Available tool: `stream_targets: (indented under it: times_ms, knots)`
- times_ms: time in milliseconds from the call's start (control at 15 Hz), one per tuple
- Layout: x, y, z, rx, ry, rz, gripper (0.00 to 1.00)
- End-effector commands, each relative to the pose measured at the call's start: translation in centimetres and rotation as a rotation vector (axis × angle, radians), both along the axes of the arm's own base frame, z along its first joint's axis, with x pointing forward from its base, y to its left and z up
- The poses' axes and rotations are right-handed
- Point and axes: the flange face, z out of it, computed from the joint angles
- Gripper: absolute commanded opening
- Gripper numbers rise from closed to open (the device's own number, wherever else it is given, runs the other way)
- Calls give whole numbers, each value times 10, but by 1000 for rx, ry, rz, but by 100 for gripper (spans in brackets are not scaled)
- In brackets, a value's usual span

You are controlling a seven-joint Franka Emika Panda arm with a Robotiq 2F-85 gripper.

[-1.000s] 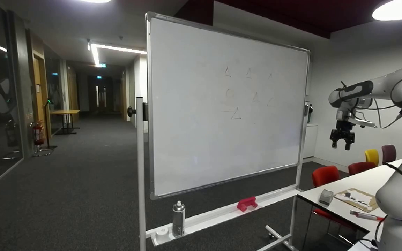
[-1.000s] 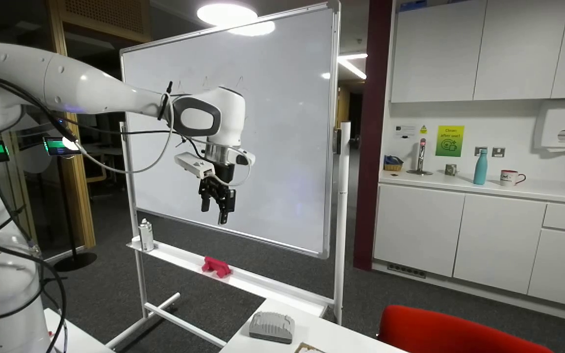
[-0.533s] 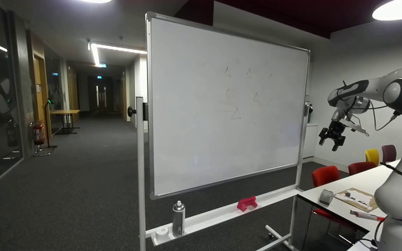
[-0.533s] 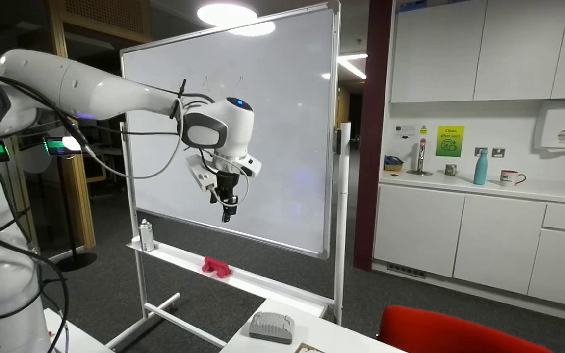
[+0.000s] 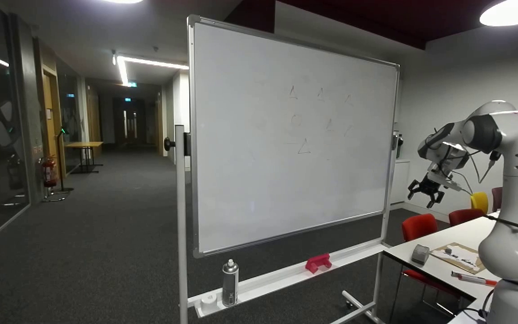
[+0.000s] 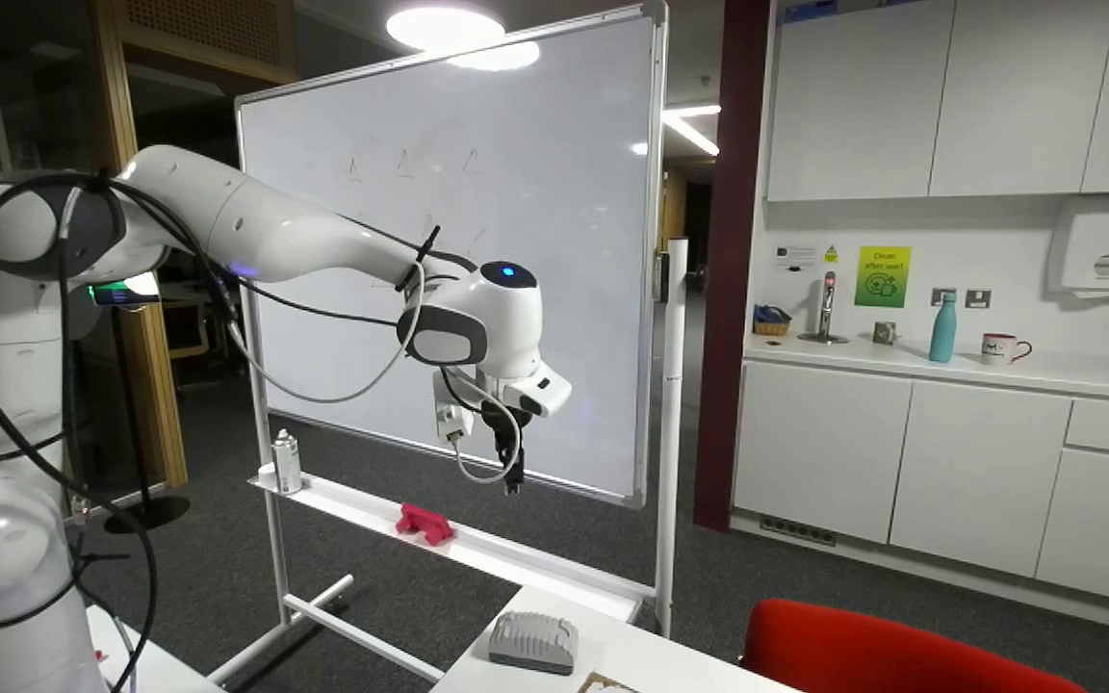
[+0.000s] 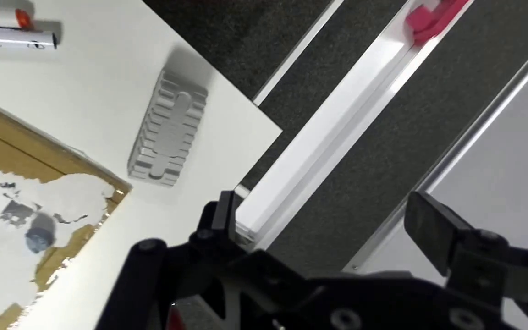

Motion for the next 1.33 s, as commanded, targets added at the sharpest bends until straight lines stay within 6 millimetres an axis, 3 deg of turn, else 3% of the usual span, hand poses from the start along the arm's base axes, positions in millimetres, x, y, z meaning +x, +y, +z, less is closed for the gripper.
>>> stream_targets:
  times_ms: [0,667,933,1267]
  knots:
    - [2,-14,-11,-54,80,-172,100]
    - [11,-12,-28,-35,92,-176,100]
    - [34,-23,-67,-65,134,-267,100]
    - [48,-32,-142,-112,218,-369,100]
